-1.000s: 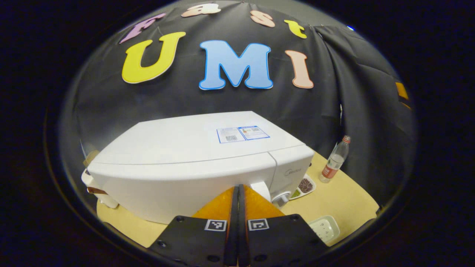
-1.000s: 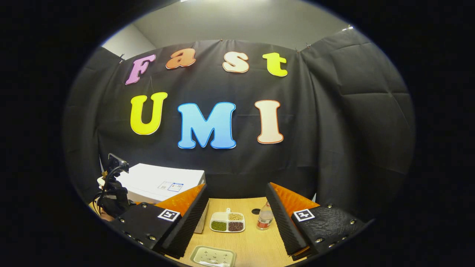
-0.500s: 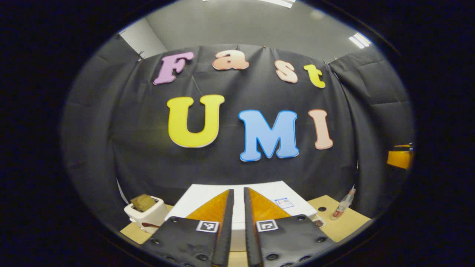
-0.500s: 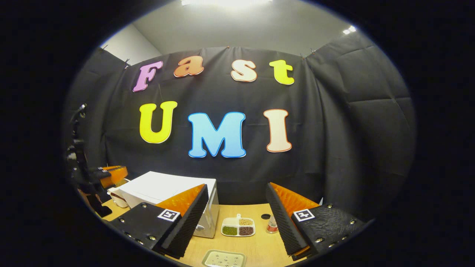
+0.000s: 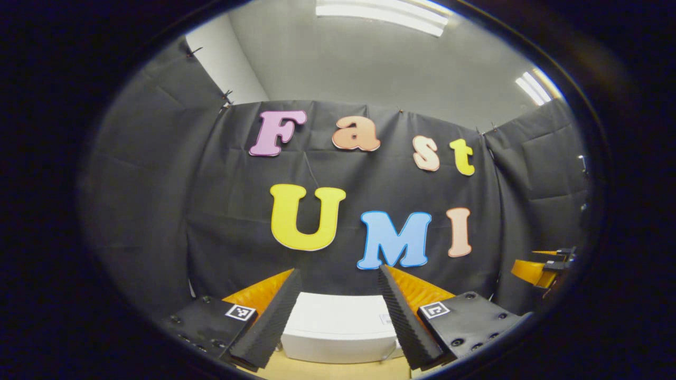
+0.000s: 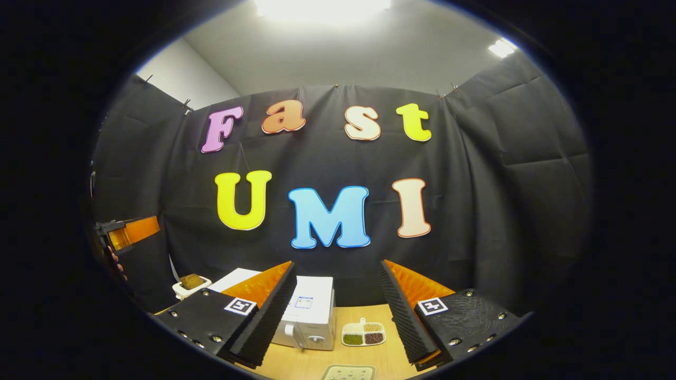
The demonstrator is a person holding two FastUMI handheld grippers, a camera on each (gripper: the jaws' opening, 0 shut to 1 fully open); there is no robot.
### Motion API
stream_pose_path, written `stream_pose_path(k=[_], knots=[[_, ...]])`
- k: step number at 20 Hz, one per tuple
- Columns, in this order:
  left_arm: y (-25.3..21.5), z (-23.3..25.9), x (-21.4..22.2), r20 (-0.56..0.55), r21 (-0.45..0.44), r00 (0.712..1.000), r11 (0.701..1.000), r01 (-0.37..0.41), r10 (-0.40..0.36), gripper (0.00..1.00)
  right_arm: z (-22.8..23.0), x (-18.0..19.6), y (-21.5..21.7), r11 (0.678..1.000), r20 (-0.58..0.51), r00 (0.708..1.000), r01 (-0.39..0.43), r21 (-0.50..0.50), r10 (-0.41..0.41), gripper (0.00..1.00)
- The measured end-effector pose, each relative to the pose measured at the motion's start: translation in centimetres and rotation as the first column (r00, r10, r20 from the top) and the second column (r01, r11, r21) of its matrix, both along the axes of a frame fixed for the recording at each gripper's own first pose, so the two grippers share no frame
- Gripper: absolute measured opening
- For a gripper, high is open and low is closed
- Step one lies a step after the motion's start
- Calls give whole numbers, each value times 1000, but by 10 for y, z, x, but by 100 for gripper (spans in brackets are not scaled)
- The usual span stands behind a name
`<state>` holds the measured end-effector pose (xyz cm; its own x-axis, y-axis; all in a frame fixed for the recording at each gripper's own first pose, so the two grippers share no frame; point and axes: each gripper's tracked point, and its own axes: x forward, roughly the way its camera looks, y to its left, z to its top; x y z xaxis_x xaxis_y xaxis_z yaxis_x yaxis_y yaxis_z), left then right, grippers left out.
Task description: Open the microwave oven with the left hand, put the food in, and close the microwave oven.
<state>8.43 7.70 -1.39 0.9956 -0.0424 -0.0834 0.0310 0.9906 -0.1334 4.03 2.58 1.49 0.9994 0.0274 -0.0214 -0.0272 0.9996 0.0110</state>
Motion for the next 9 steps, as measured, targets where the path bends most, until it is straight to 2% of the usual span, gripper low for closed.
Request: stream_pose_path(k=[2,3,4,9], knots=[[11,11,-6,13,2,1000,1000,10,-10,95,13,-6,9,1000,9,1000,5,-9,-5,97],[13,13,-10,20,7,1000,1000,22,-22,93,18,-9,13,1000,13,1000,9,-15,-9,95],[13,15,-13,26,13,999,999,37,-38,95,22,-12,17,1000,15,1000,11,-19,-10,95],[13,29,-21,73,40,994,996,73,-76,93,28,-22,41,1000,8,1000,21,-10,-21,95]])
